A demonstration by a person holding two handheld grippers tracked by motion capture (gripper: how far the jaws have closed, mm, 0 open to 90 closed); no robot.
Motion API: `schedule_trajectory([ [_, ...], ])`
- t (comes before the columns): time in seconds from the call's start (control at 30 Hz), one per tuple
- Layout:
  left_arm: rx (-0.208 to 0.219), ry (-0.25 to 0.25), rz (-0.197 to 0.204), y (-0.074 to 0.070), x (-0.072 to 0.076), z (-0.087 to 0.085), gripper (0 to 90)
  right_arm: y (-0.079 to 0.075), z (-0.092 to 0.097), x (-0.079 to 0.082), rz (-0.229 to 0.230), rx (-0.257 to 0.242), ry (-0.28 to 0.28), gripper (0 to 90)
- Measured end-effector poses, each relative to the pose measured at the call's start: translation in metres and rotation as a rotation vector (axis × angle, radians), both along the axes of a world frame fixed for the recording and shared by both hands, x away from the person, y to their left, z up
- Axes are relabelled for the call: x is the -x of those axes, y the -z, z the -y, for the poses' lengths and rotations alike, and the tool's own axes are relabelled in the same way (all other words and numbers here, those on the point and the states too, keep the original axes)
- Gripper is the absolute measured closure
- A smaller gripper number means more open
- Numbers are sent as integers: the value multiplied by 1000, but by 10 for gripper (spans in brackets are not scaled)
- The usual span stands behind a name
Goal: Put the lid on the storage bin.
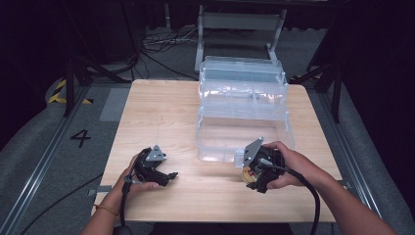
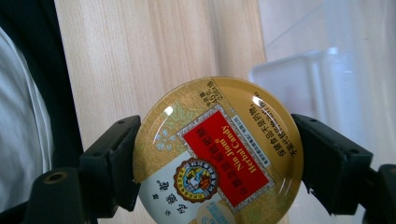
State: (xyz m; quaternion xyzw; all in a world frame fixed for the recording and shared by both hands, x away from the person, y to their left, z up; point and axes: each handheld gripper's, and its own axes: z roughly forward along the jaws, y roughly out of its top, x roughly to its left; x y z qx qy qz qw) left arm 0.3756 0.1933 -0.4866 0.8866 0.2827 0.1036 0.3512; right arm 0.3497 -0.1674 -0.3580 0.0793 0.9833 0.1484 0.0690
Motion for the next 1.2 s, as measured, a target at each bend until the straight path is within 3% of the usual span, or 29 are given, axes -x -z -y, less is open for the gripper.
schedule_trajectory([
  [0.5, 0, 1, 0, 0, 0, 0, 146, -52, 19, -34, 82, -25, 51, 205],
  [0.87, 0, 2, 1, 0, -1, 0, 144, -55, 41, -64, 104, -4, 109, 205],
  [0.97, 1, 2, 0, 0, -1, 1, 144, -50, 46, -74, 129, 32, 104, 205],
  [1.03, 1, 1, 0, 0, -1, 1, 143, -47, 50, -82, 110, 23, 106, 205],
  [1.2, 0, 7, 1, 0, -2, 1, 143, -37, 57, -95, 118, 50, 126, 205],
])
